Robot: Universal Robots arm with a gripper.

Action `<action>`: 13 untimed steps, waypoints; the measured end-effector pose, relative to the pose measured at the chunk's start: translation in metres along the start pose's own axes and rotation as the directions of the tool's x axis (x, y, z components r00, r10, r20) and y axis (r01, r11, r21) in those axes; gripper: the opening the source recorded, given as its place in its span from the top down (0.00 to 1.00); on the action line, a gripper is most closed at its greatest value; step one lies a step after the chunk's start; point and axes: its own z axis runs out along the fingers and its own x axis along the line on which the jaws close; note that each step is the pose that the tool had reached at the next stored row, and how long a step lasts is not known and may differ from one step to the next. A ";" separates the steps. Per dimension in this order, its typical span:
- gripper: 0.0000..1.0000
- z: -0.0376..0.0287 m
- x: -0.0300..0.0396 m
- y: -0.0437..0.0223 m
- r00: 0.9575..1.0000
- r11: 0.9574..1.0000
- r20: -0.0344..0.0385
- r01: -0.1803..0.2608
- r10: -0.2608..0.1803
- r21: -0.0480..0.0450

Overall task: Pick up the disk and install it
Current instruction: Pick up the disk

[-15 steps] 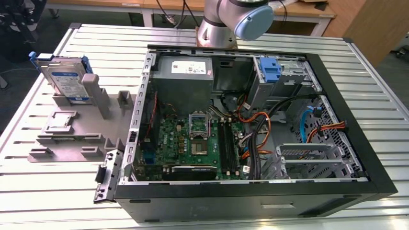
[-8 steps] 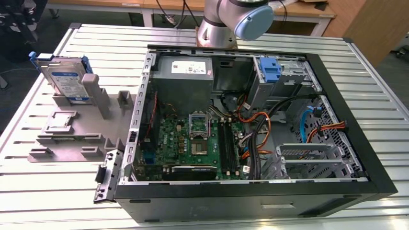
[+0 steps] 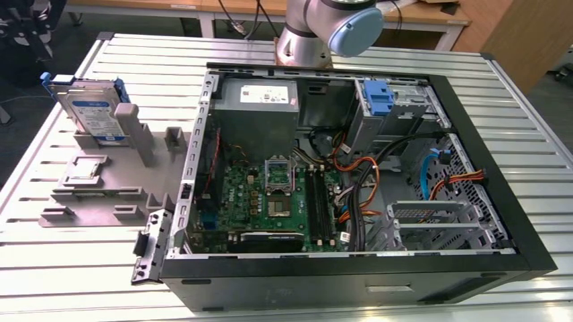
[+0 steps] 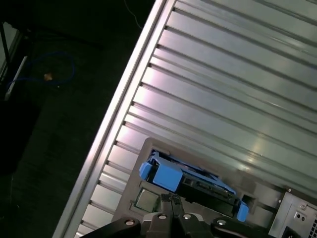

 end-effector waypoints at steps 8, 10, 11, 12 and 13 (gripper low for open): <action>0.90 0.0000 0.0000 0.0000 0.994 0.994 -0.003 0.105 -0.105 0.001; 0.90 0.0001 0.0000 0.0000 0.992 0.992 -0.004 0.127 -0.127 0.001; 0.90 0.0001 0.0000 0.0000 0.990 0.990 -0.004 0.138 -0.138 0.001; 0.90 0.0000 0.0000 0.0000 0.989 0.989 -0.005 0.150 -0.150 0.001; 0.90 0.0000 0.0000 0.0000 0.987 0.987 -0.005 0.161 -0.161 0.002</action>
